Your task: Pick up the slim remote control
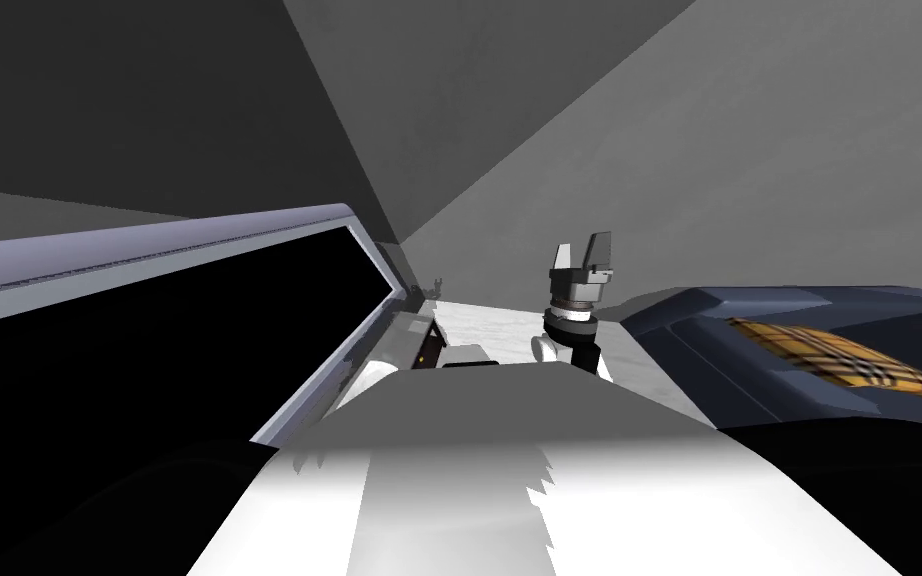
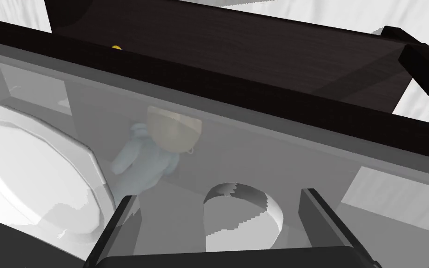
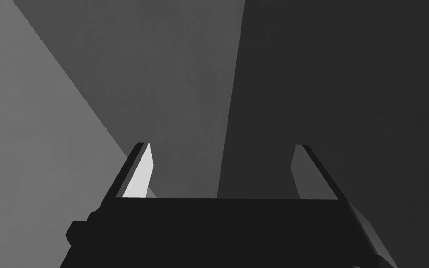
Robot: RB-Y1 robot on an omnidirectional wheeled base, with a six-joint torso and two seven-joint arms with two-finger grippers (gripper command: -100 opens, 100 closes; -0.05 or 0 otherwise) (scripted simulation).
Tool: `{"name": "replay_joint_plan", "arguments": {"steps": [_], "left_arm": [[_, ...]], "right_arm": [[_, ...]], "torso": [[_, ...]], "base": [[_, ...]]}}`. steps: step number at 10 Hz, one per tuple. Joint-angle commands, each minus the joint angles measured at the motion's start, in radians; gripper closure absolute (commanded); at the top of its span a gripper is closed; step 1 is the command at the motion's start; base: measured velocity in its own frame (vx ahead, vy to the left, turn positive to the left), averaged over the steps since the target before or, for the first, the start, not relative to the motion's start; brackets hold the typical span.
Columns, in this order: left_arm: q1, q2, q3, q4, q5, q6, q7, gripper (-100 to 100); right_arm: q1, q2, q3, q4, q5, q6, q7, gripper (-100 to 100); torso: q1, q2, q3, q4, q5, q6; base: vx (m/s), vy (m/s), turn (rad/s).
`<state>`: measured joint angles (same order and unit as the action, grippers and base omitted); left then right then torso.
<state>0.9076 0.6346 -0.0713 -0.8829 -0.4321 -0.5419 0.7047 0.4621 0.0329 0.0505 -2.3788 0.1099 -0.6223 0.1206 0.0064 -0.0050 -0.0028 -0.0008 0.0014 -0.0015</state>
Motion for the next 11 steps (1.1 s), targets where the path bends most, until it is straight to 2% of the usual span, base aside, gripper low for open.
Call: {"name": "replay_joint_plan", "arguments": {"steps": [1,2,4,5,10,11], "left_arm": [[0.016,0.004,-0.027,0.009,-0.019,0.047,0.030,-100],[0.016,0.004,-0.027,0.009,-0.019,0.047,0.030,-100],[0.015,0.003,-0.068,0.061,-0.047,0.094,0.063,-100],[0.015,0.003,-0.068,0.061,-0.047,0.094,0.063,-100],[0.005,-0.010,-0.152,0.139,-0.095,0.191,0.119,-100],[0.002,-0.014,-0.134,0.145,-0.088,0.169,0.103,-100]], "right_arm": [[0.000,0.000,0.000,0.000,0.000,0.000,0.000,0],[0.000,0.000,0.000,0.000,0.000,0.000,0.000,0],[0.000,0.000,0.000,0.000,0.000,0.000,0.000,0],[0.000,0.000,0.000,0.000,0.000,0.000,0.000,0],[0.000,0.000,0.000,0.000,0.000,0.000,0.000,0],[0.000,0.000,0.000,0.000,0.000,0.000,0.000,0]], "torso": [[0.000,0.000,0.000,0.000,0.000,0.000],[-0.001,0.000,0.000,0.000,0.000,0.001],[-0.003,0.001,0.001,0.000,-0.001,0.001],[-0.001,0.000,0.000,0.000,0.000,0.001],[-0.001,0.002,0.001,0.000,0.000,0.000],[0.000,0.002,0.001,0.000,0.000,0.000]], "base": [[0.045,0.096,-0.170],[0.028,0.067,-0.160],[0.029,0.079,-0.337],[0.031,0.102,-0.100],[0.018,0.105,-0.223],[0.001,0.056,-0.044]]}}
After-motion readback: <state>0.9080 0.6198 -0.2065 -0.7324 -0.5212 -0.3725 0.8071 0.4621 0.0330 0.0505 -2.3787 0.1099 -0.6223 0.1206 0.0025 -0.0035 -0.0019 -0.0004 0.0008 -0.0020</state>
